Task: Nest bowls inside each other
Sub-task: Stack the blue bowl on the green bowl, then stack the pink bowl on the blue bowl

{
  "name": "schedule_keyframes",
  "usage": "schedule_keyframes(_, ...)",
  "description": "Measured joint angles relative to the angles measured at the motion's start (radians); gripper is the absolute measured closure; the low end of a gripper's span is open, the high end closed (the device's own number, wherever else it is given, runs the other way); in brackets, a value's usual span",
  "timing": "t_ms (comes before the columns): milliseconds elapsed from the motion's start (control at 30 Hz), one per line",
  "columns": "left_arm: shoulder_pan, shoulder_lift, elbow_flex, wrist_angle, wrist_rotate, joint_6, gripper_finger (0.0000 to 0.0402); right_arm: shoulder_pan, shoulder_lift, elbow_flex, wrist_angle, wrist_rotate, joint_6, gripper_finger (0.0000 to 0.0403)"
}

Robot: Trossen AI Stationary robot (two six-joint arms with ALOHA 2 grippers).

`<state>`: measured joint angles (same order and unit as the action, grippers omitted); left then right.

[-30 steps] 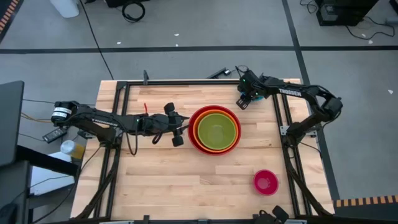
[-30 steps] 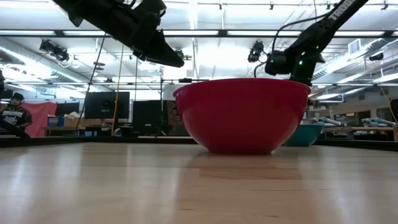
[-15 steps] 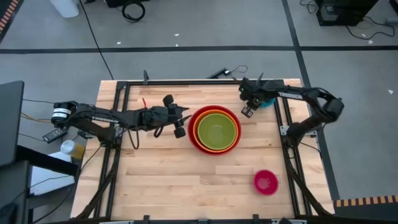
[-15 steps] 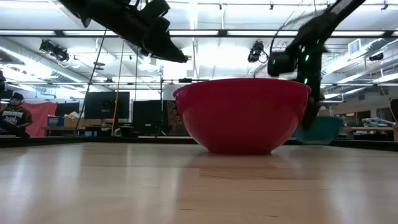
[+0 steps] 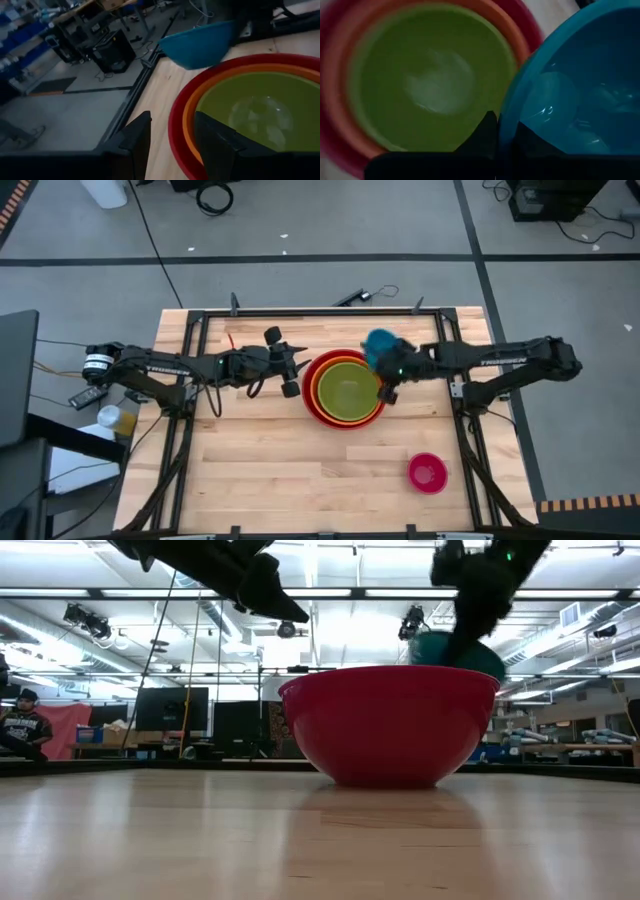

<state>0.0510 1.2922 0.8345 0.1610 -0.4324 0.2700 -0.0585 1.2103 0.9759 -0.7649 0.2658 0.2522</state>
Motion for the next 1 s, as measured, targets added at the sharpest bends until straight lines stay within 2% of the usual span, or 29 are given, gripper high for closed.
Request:
schedule_keyframes(100,0.015,0.000,0.000,-0.009,0.000,-0.059,0.0249,0.095,0.044,0.007,0.133,-0.001,-0.059,0.0386)
schedule_keyframes(167,0.021,0.000,0.000,-0.017,-0.001,-0.095,0.0249,0.138,0.090,0.008,0.202,-0.044,-0.083,0.0386)
schedule_keyframes(267,0.025,0.000,0.000,-0.039,-0.001,-0.110,0.0249,0.185,0.170,0.008,0.242,-0.110,-0.095,0.0386)
schedule_keyframes(367,0.026,0.000,0.000,-0.058,-0.001,-0.105,0.0249,0.214,0.241,0.007,0.242,-0.095,-0.094,0.0384)
schedule_keyframes(467,0.029,0.000,0.000,-0.064,-0.001,-0.101,0.0249,0.230,0.292,0.007,0.245,-0.030,-0.105,0.0359)
schedule_keyframes(600,0.043,0.000,0.000,-0.063,-0.001,-0.101,0.0249,0.236,0.321,0.037,0.208,-0.028,-0.129,0.0299)
schedule_keyframes(700,0.052,0.000,0.000,-0.065,-0.001,-0.105,0.0249,0.246,0.322,0.104,0.114,-0.018,-0.111,0.0254)
schedule_keyframes(800,0.054,0.000,0.000,-0.074,-0.001,-0.112,0.0249,0.268,0.311,0.207,-0.096,0.041,0.005,0.0222)
schedule_keyframes(900,0.054,0.000,0.001,-0.095,-0.001,-0.122,0.0249,0.304,0.275,0.289,-0.319,0.081,0.196,0.0206)
schedule_keyframes(1000,0.053,0.000,0.001,-0.121,-0.001,-0.136,0.0249,0.362,0.227,0.287,-0.459,0.051,0.342,0.0203)
